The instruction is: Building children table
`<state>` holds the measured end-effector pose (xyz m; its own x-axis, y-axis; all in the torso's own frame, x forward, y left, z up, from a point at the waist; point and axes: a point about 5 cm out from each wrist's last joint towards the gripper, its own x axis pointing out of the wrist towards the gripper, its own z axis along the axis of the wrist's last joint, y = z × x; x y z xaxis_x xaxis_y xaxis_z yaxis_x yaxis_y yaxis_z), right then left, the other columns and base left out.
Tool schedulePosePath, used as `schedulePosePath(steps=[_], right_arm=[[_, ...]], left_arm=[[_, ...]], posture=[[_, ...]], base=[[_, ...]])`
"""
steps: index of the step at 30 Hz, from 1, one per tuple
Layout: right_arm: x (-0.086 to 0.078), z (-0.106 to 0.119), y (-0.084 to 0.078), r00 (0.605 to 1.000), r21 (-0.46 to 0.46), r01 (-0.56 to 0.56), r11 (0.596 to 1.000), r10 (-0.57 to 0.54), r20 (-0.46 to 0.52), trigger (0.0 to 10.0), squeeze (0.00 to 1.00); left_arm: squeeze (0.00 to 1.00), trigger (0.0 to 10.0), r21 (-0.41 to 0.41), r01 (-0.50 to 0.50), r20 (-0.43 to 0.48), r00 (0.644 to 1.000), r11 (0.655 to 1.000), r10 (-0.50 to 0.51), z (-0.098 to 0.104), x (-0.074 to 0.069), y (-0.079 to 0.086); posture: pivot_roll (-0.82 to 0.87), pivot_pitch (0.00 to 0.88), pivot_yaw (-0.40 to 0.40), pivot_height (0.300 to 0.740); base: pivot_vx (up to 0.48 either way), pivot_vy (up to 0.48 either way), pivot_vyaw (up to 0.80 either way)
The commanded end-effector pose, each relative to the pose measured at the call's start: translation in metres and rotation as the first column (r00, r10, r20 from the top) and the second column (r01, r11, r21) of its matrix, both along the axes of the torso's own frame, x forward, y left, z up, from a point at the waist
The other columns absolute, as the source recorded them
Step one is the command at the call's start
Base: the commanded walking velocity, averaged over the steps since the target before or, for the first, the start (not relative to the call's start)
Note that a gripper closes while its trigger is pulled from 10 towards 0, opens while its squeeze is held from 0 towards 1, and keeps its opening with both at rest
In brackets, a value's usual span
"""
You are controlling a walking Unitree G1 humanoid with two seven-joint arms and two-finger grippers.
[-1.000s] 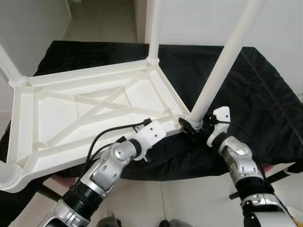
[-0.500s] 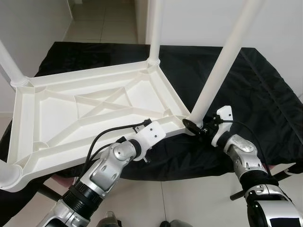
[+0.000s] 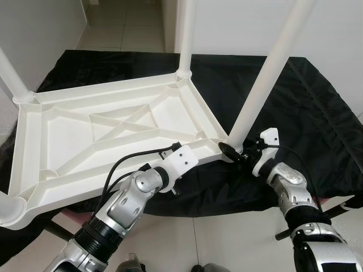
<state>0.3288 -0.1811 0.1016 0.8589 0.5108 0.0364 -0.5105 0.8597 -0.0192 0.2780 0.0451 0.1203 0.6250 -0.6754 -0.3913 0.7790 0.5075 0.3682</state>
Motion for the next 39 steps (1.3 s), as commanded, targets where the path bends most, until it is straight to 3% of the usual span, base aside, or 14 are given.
schedulePosePath(steps=[1,10,12,15,20,26,27,28,29,30,36,37,38,39], right_arm=[[-0.002,-0.012,0.006,0.997,0.029,0.049,0.998,-0.047,-0.062,0.0,0.00],[-0.007,-0.017,0.030,0.966,0.099,0.253,0.962,-0.246,-0.075,0.0,0.00],[-0.007,-0.016,0.035,0.936,0.116,0.349,0.930,-0.338,-0.101,0.0,0.00],[-0.007,-0.017,0.036,0.919,0.116,0.389,0.914,-0.377,-0.116,0.0,0.00],[-0.008,-0.020,0.038,0.810,0.069,0.579,0.813,-0.563,-0.162,0.0,0.00],[-0.010,-0.022,0.042,0.814,0.056,0.572,0.819,-0.557,-0.162,0.0,0.00],[-0.010,-0.022,0.043,0.822,0.054,0.558,0.828,-0.543,-0.168,6.0,0.00],[-0.010,-0.020,0.041,0.824,0.054,0.557,0.829,-0.544,-0.154,10.0,0.36],[-0.010,-0.020,0.041,0.824,0.054,0.557,0.829,-0.544,-0.154,10.0,0.36],[-0.010,-0.019,0.040,0.828,0.059,0.551,0.832,-0.538,-0.156,10.0,1.00],[-0.009,-0.013,0.038,0.846,0.092,0.529,0.844,-0.516,-0.138,10.0,1.00],[-0.008,-0.010,0.037,0.851,0.094,0.523,0.847,-0.511,-0.123,10.0,0.00],[-0.008,-0.009,0.036,0.854,0.097,0.518,0.850,-0.507,-0.115,10.0,0.00],[-0.008,-0.009,0.036,0.854,0.097,0.518,0.850,-0.507,-0.115,10.0,0.00]], left_arm=[[0.00,10.0,-0.001,0.060,0.013,0.998,0.998,-0.060,0.004,-0.004,-0.010],[0.00,10.0,-0.003,0.061,0.011,0.998,0.998,-0.061,0.004,-0.005,-0.011],[0.00,10.0,-0.004,0.062,0.011,0.998,0.998,-0.062,0.004,-0.005,-0.011],[0.00,10.0,-0.005,0.061,0.011,0.998,0.998,-0.061,0.004,-0.005,-0.012],[0.00,10.0,-0.006,0.065,0.011,0.998,0.998,-0.065,0.004,-0.005,-0.013],[0.00,10.0,-0.006,0.065,0.011,0.998,0.998,-0.065,0.003,-0.005,-0.013],[0.00,10.0,-0.005,0.065,0.010,0.998,0.998,-0.065,0.003,-0.005,-0.013],[0.00,10.0,-0.006,0.065,0.009,0.998,0.998,-0.065,0.003,-0.005,-0.013],[0.00,10.0,-0.006,0.065,0.009,0.998,0.998,-0.065,0.003,-0.005,-0.013],[0.00,10.0,-0.006,0.065,0.008,0.998,0.998,-0.065,0.003,-0.005,-0.013],[0.00,10.0,-0.005,0.068,0.008,0.998,0.998,-0.068,0.003,-0.004,-0.013],[0.26,10.0,-0.006,0.071,0.007,0.997,0.997,-0.071,0.003,-0.004,-0.013],[1.00,10.0,-0.008,0.073,0.005,0.997,0.997,-0.073,0.003,-0.004,-0.013],[1.00,10.0,-0.008,0.073,0.005,0.997,0.997,-0.073,0.003,-0.004,-0.013]], posture=[[0.06,0.038,-0.021,0.740],[0.06,0.043,-0.026,0.740],[0.06,0.044,-0.028,0.740],[0.06,0.044,-0.030,0.740],[0.06,0.042,-0.034,0.740],[0.06,0.040,-0.037,0.740],[0.06,0.037,-0.038,0.740],[0.06,0.036,-0.038,0.740],[0.06,0.036,-0.038,0.740],[0.06,0.033,-0.039,0.740],[0.06,0.026,-0.037,0.740],[0.05,0.022,-0.035,0.740],[0.05,0.020,-0.035,0.740],[0.05,0.020,-0.035,0.740]], base=[[0.000,0.000,0.00],[0.000,0.000,0.00],[0.000,0.000,0.00],[0.000,0.000,0.00],[0.000,0.000,0.00],[0.000,0.000,0.00],[0.000,0.000,0.00],[0.000,0.000,0.00],[0.000,0.000,0.00],[0.000,0.000,0.00],[0.000,0.000,0.00],[0.000,0.000,0.00],[0.000,0.000,0.00],[0.000,0.000,0.00]])
